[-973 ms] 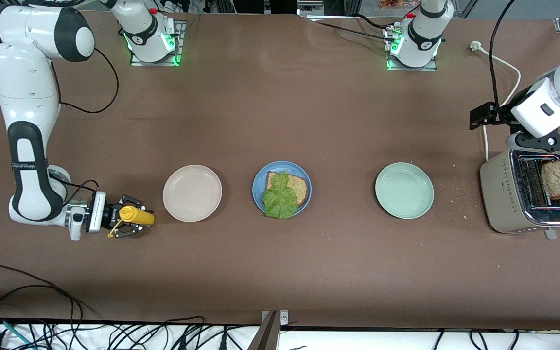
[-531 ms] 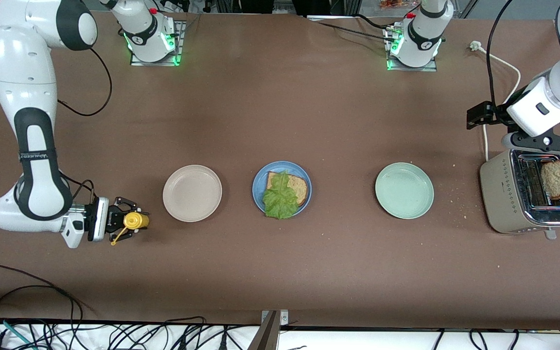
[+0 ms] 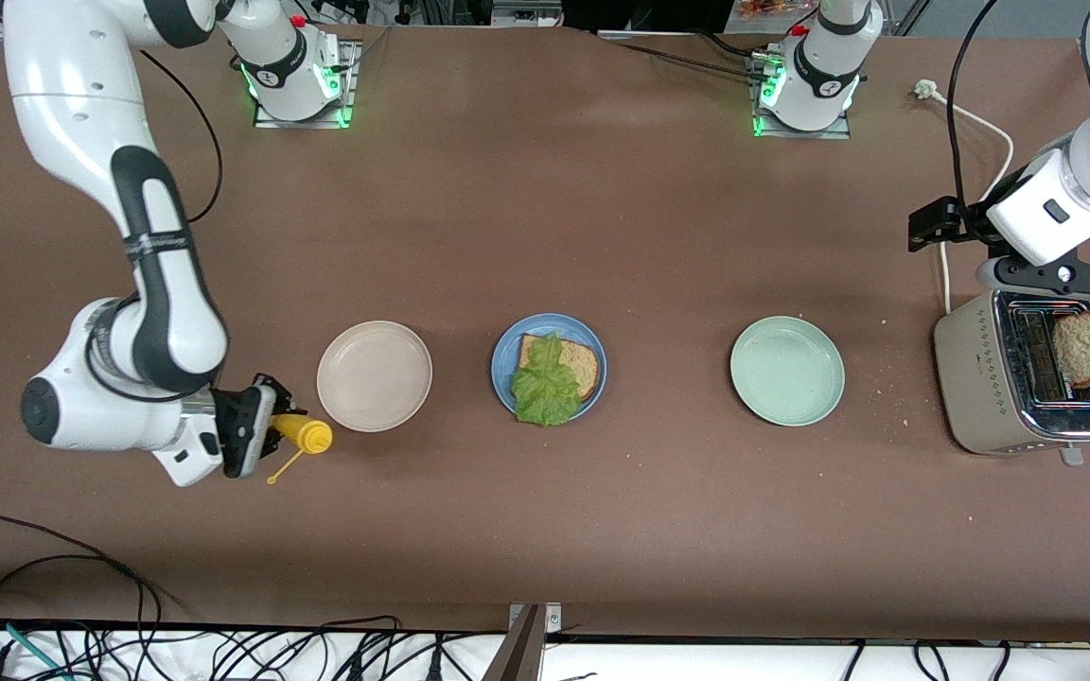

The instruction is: Make sandwich in blue plate with both arms

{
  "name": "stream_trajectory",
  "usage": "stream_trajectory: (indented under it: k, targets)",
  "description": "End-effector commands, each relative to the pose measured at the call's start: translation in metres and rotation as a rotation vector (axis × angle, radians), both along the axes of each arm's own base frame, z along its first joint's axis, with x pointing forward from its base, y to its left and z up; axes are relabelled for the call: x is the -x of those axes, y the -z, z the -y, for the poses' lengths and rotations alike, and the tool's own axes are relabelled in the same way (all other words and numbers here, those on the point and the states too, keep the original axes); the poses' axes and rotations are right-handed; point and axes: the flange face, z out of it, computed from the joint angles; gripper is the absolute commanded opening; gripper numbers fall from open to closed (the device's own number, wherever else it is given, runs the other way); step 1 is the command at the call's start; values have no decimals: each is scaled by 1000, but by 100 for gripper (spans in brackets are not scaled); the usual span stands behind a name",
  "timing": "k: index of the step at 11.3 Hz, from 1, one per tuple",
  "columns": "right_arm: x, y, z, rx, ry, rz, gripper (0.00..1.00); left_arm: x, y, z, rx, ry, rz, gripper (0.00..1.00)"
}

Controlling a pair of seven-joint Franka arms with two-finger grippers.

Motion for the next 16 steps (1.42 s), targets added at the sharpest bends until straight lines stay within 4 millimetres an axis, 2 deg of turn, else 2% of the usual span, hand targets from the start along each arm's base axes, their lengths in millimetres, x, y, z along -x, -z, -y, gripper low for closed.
stream_trajectory:
  k: [1, 3, 5, 7, 9, 11, 13, 16]
  targets:
    - [32, -41, -43, 147, 44, -17, 0, 2, -7, 0, 5, 4, 2, 100]
    - [54, -72, -65, 210, 47, -16, 0, 2, -7, 1, 5, 6, 2, 100]
    - [70, -92, -90, 285, 4, -41, 0, 2, -7, 1, 5, 4, 2, 100]
    - [88, -90, -140, 479, -18, -7, 0, 2, -7, 1, 5, 6, 2, 100]
    - [104, -79, -181, 539, -59, 13, 0, 2, -7, 0, 5, 3, 2, 100]
    - [115, -66, -207, 588, -80, 28, 0, 2, -7, 1, 5, 6, 2, 100]
    - [132, -43, -239, 723, -118, 86, 0, 2, -7, 1, 5, 6, 2, 100]
    - [155, 4, -283, 869, -199, 141, 0, 2, -7, 0, 5, 4, 2, 100]
